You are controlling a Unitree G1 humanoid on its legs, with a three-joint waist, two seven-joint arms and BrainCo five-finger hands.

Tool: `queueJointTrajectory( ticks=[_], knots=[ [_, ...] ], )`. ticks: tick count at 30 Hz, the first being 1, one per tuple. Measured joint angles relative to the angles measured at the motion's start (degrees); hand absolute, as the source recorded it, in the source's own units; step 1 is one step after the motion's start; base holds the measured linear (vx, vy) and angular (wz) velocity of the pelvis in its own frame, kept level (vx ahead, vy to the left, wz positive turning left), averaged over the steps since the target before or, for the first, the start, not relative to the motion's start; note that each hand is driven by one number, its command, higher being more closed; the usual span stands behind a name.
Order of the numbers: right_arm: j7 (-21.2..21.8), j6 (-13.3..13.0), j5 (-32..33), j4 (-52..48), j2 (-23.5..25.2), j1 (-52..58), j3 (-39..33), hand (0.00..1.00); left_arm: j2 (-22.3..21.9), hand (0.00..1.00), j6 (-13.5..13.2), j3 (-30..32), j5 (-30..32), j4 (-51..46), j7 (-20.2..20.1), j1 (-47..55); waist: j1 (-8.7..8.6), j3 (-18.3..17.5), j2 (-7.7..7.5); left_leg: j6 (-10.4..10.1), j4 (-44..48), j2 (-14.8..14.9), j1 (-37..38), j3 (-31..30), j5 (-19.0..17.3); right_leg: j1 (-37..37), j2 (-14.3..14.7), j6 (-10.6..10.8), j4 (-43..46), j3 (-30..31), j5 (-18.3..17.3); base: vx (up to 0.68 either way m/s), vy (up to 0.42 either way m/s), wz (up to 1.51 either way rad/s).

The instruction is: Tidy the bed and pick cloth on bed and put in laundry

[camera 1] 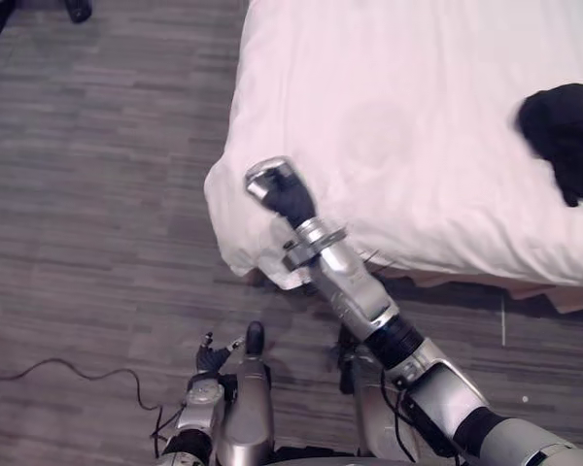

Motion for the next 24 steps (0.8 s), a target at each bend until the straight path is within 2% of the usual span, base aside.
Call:
queueJointTrajectory(
  ticks=[3,4,6,8,13,15,18,22,24],
  knots=[
    [-2.15,-0.01,-0.88,0.34,-4.43,-1.78,-6.15,1.00,0.08,0.00,0.01,-1.02,0.07,0.05,-0.81,0.17,-0.74,0.09,0.15,0.08,0.27,-0.37,-0.56,0.68,0.00,-0.73,-0.02,0.71,-1.10,1.23,1.06,-0.08,0.024,-0.16],
    [-3.27,-0.09,-1.51,0.92,-5.86,-3.13,-9.46,1.00,0.31,0.00,-0.16,-1.41,0.07,0.06,-1.02,0.27,-1.50,0.19,0.46,0.14,0.98,-0.41,-1.61,0.64,-0.04,-1.23,-0.08,0.79,-1.60,1.26,1.65,-0.10,0.019,-0.02],
    [-5.33,-0.32,-1.68,2.91,-8.74,-5.52,-16.02,1.00,0.64,0.00,-0.40,-2.79,-0.01,0.40,-1.09,-0.20,-1.65,0.19,1.45,0.46,2.75,-0.45,-4.40,0.64,-0.28,-3.13,-0.12,1.00,-1.97,1.46,2.58,-0.11,0.021,0.01],
    [-8.95,-1.35,-1.66,7.24,-13.77,-6.37,-23.25,1.00,0.28,0.00,-0.85,-4.82,-0.12,1.25,-1.13,-1.47,-1.48,0.20,4.08,0.58,4.00,-0.64,-7.98,0.50,-0.31,-5.38,-0.21,1.30,-3.20,1.47,4.27,-0.11,0.018,0.07],
    [-13.08,-1.19,-1.82,14.96,-20.31,-3.31,-28.61,1.00,-0.25,0.00,-0.92,-5.83,-0.79,2.31,-1.14,-2.89,-1.71,0.60,6.73,1.00,4.47,-1.04,-11.89,0.83,-0.19,-9.29,-0.18,1.66,-4.56,3.06,6.26,-0.03,0.001,-0.09],
    [-13.05,-2.23,-2.49,14.09,-22.61,-1.11,-30.46,1.00,-0.74,0.00,-0.91,-5.91,-0.96,2.47,-1.14,-3.38,-1.95,0.64,7.16,1.13,5.44,-0.82,-13.17,1.11,-0.31,-10.67,-0.07,1.68,-3.73,3.42,6.17,0.01,-0.017,-0.09],
    [-13.84,-1.69,-2.87,12.33,-25.23,3.40,-36.51,1.00,-2.03,0.00,-0.86,-5.79,-2.01,1.33,-1.16,-4.61,-1.85,0.67,7.06,1.18,10.46,0.74,-15.76,2.20,-2.47,-13.42,0.59,1.54,0.93,3.87,3.98,0.00,-0.033,-0.09],
    [-15.67,0.69,-3.25,11.55,-24.48,12.91,-43.99,1.00,-3.05,0.00,-0.84,-5.60,-2.06,-2.47,-1.13,-4.54,-1.61,0.82,6.72,1.17,17.12,2.72,-17.34,2.65,-7.06,-14.51,1.95,1.37,5.30,4.37,1.12,-0.01,0.005,-0.23],
    [-16.89,1.22,-2.90,9.89,-21.36,20.62,-49.39,1.00,-3.06,0.00,-0.84,-4.78,-2.13,-4.52,-1.10,-4.52,-1.99,1.19,5.73,1.26,18.78,3.29,-16.93,3.30,-8.51,-14.30,2.09,1.33,6.55,4.37,0.34,0.02,0.042,-0.22]
  ],
)
